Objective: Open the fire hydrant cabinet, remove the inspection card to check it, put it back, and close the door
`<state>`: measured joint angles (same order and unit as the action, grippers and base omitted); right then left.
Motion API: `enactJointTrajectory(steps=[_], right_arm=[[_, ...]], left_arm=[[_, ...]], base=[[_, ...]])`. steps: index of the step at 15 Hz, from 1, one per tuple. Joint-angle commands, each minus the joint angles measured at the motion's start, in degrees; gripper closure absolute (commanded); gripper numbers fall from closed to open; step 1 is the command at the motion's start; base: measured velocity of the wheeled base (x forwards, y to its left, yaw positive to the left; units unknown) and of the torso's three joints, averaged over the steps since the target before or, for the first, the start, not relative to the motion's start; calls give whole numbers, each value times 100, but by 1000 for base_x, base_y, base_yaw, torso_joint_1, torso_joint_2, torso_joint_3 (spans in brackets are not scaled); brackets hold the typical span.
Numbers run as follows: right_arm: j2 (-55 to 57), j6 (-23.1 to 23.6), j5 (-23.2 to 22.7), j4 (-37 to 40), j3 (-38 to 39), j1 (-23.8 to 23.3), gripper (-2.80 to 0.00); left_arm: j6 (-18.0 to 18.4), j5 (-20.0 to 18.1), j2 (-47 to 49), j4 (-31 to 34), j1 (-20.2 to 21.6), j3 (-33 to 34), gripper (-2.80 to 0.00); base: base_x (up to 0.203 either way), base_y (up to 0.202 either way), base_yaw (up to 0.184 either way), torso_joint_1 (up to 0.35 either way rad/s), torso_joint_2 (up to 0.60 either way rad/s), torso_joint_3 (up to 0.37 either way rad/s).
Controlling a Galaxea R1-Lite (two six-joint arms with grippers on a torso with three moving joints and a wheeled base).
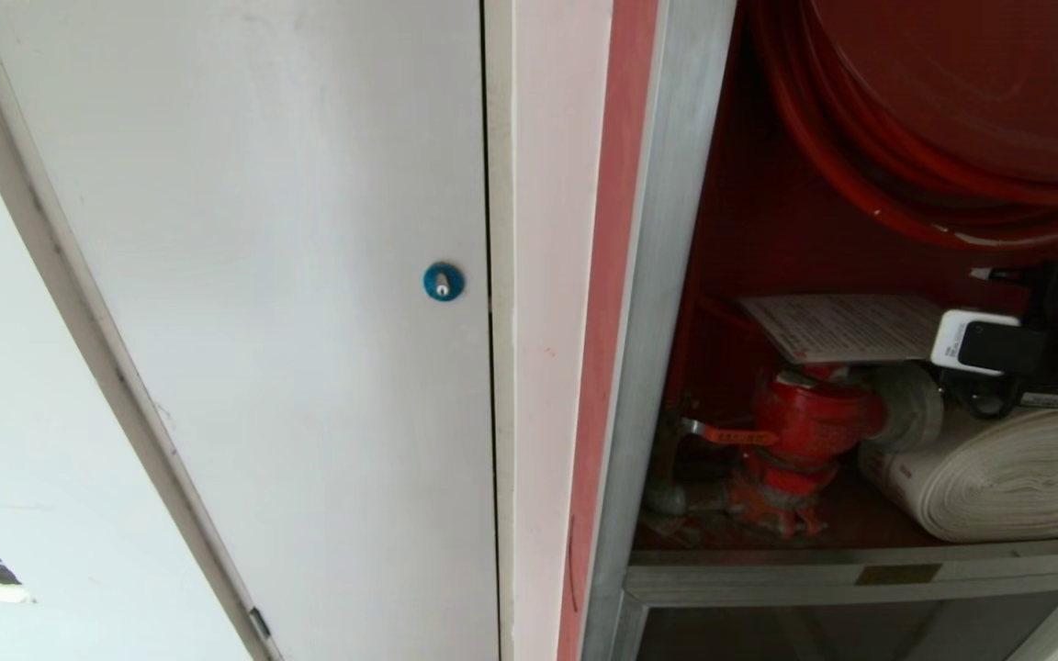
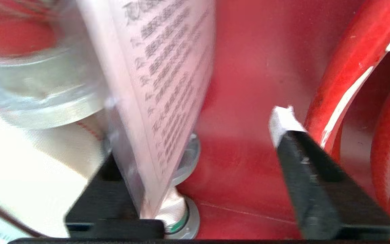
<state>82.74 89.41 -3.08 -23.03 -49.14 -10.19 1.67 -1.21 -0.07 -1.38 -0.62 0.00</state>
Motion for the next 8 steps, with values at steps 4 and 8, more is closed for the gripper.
enactJointTrajectory(steps=[4,8], right_arm=[[-644,49,-136,79,507,-9,-280],[-1146,41,-251,96,948,-9,-280]], left_arm=[[0,-2,7,-3,1,79,0],[0,-2,7,-3,1,79,0]], base=[[0,0,0,0,0,0],[0,0,0,0,0,0]])
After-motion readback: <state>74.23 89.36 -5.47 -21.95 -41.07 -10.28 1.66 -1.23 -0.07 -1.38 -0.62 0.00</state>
